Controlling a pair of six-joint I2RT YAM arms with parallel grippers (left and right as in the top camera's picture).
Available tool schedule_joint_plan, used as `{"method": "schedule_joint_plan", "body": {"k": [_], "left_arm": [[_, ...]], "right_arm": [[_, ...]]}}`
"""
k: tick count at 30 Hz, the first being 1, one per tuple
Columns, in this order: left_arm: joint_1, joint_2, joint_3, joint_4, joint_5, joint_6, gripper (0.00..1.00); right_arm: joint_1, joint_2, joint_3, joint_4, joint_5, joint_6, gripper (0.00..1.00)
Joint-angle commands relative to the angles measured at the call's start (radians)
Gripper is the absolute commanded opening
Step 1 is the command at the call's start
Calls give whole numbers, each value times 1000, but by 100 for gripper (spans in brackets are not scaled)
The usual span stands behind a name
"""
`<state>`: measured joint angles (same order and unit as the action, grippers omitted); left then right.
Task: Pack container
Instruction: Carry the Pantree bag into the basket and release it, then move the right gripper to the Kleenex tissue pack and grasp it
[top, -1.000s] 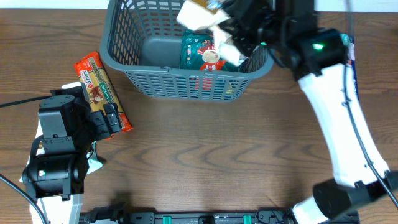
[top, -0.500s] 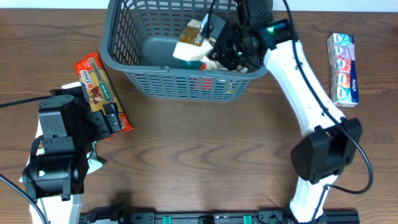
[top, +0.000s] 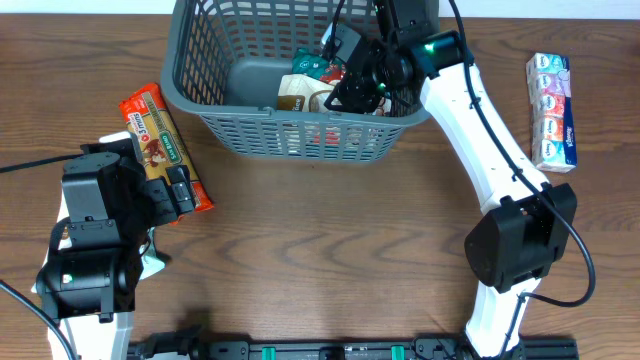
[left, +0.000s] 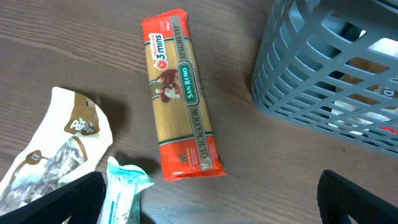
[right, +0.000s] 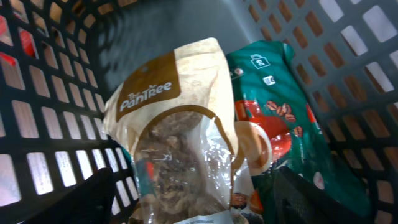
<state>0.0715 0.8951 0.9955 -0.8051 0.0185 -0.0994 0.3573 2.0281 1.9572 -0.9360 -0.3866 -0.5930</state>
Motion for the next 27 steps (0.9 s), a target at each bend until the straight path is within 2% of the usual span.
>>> {"method": "schedule_joint_plan", "body": {"k": [1,5,8,12,15,20,22,27], "left_arm": [[6,-1,16,-2,-12,16,99],[6,-1,16,-2,-12,16,99],[6,-1,16,-2,-12,16,99],[6,-1,16,-2,-12,16,99],[6,-1,16,-2,-12,16,99],[6,-1,16,-2,-12,16,99],[6,-1,16,-2,-12,16,99],[6,-1,16,-2,-12,16,99]], "right_arm": [[3,-4,95,4,32,13,68],[-4,-35,313,-2,50,53,68],[-41,-58,495,-23,120,164,69],[-159,-87,666,-183,290,324,70],[-293,-92,713,-365,420,416,70],[-567,-71,708,-543,431,438,74],[-682,-50,707,-552,361,444,81],[-879,42,703,-557,147,450,91]]}}
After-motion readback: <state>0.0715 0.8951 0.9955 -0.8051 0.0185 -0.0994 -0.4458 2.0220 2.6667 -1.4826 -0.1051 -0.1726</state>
